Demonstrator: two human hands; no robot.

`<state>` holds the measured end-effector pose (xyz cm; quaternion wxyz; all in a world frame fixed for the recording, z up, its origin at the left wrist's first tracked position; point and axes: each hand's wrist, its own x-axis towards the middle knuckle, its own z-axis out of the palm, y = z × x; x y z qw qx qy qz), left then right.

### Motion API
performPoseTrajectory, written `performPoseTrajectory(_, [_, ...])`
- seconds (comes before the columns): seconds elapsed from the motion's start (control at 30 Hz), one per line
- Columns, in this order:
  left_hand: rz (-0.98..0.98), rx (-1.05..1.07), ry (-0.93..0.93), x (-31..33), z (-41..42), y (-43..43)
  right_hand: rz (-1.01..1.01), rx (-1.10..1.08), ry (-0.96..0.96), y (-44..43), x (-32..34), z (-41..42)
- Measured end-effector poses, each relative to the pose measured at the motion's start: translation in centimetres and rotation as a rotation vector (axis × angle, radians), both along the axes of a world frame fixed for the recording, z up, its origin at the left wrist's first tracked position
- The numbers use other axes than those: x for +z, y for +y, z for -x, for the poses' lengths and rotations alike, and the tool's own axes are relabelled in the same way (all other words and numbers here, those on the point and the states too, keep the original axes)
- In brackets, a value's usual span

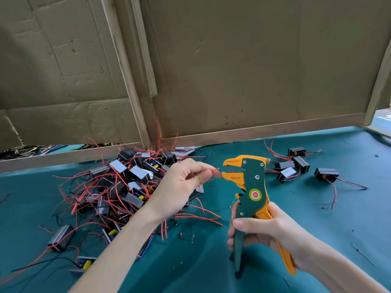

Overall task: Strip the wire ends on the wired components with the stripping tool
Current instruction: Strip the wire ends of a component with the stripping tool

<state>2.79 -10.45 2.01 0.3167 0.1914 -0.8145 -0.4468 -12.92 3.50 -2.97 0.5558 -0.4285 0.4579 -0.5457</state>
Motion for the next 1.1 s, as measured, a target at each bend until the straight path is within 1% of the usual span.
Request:
performPoseTrajectory(0.13, [-0.052, -0.013, 0.093, 0.0, -0.1, -0.1, 0.009, 0.003, 0.020, 0.0, 0.2, 0.2])
performPoseTrajectory(0.27, [-0.077, -0.039, 0.111, 0.0, 0.0, -0.2, 0.013, 0.009, 0.043, 0.1, 0.3, 0.2])
performPoseTrajectory(0.57, [-0.123, -0.042, 0.015, 0.5, -0.5, -0.2, 0.018, 0.021, 0.084, 0.6, 1.0, -0.1])
performPoseTrajectory(0.67, [-0.125, -0.056, -0.011, 0.9, -0.7, -0.1, 0.023, 0.038, 0.124, 0.7, 1.1, -0.1])
performPoseTrajectory(0.73, [-0.111, -0.060, -0.035, 1.1, -0.9, -0.3, 0.008, 0.008, 0.154, 0.7, 1.1, -0.4])
performPoseTrajectory(0.87, [-0.073, -0.050, -0.099, 1.1, -1.2, -0.5, -0.044, -0.166, 0.227, 0.5, 0.2, -1.6])
performPoseTrajectory(0.93, [-0.062, -0.024, -0.114, 0.9, -1.0, -0.5, -0.072, -0.210, 0.189, 0.3, -0.5, -1.6])
performPoseTrajectory(0.97, [-0.067, -0.017, -0.111, 0.7, -0.8, -0.5, -0.076, -0.180, 0.152, 0.2, -0.5, -1.5])
performPoseTrajectory(1.07, [-0.087, -0.005, -0.082, 0.5, -0.6, -0.3, -0.042, 0.047, -0.031, 0.0, -0.4, -0.7])
performPoseTrajectory(1.1, [-0.085, -0.001, -0.075, 0.6, -0.6, -0.4, -0.045, 0.094, -0.051, -0.2, -0.6, -0.4])
